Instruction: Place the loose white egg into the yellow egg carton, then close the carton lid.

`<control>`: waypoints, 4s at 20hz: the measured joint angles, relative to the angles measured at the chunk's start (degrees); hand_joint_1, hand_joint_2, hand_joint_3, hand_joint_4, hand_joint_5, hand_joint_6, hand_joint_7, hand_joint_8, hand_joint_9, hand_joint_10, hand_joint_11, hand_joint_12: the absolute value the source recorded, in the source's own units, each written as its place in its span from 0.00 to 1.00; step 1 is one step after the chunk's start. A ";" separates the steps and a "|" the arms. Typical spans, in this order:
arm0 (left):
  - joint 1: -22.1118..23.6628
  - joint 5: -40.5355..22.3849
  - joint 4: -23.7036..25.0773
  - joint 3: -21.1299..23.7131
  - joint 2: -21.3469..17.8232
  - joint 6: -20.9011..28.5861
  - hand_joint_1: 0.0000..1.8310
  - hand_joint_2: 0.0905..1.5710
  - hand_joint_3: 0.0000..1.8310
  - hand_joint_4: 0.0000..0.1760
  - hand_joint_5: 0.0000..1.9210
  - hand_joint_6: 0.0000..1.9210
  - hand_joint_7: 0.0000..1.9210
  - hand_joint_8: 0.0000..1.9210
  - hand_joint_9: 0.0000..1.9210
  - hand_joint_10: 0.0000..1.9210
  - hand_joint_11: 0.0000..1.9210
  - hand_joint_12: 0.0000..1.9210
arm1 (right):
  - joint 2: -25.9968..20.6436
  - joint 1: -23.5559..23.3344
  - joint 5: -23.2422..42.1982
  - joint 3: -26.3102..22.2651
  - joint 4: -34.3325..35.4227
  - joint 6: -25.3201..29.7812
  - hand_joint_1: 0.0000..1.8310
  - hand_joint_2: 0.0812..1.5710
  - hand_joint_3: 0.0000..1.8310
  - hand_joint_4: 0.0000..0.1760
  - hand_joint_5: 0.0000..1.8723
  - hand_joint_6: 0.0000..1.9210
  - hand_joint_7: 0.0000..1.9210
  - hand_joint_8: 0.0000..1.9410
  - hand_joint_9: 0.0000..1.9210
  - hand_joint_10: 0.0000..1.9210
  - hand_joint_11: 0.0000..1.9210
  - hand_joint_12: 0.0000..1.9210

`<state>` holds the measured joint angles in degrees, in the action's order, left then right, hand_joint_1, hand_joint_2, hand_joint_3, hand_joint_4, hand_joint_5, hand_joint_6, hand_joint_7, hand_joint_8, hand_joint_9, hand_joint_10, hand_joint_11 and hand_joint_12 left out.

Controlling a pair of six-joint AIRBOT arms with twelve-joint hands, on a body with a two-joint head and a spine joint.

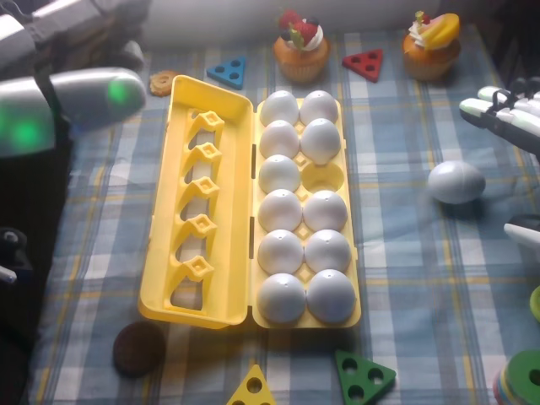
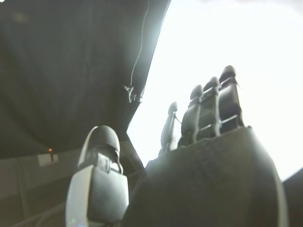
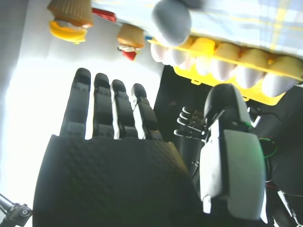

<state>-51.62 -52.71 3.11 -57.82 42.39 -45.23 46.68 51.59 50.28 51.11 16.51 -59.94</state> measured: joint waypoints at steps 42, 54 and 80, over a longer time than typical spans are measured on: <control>0.00 -2.64 -0.13 0.15 0.00 0.04 0.36 0.77 0.00 0.00 0.05 0.00 0.03 0.00 0.03 0.00 0.00 0.43 | 7.10 -9.20 -9.03 4.98 -0.22 -3.80 0.69 0.85 0.00 0.00 0.27 0.71 0.30 0.93 0.35 0.99 0.46 1.00; 0.00 -4.50 -0.26 0.57 -0.17 0.07 0.37 0.76 0.00 0.00 0.05 0.00 0.02 0.00 0.03 0.00 0.00 0.42 | 4.42 -16.44 -6.38 2.60 -11.04 -2.16 0.70 0.80 0.01 0.00 0.36 0.67 0.33 0.83 0.31 0.88 0.33 1.00; -0.09 -5.35 -1.27 0.31 -0.11 0.04 0.33 0.78 0.00 0.00 0.02 0.00 0.02 0.00 0.04 0.00 0.00 0.50 | 6.86 -24.13 -12.81 3.52 -20.59 1.46 0.43 0.75 0.05 0.00 0.04 0.02 0.04 0.42 0.07 0.63 0.08 1.00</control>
<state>-51.70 -58.06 1.85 -57.52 42.28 -45.19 53.54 27.46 37.47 54.63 -4.08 -58.48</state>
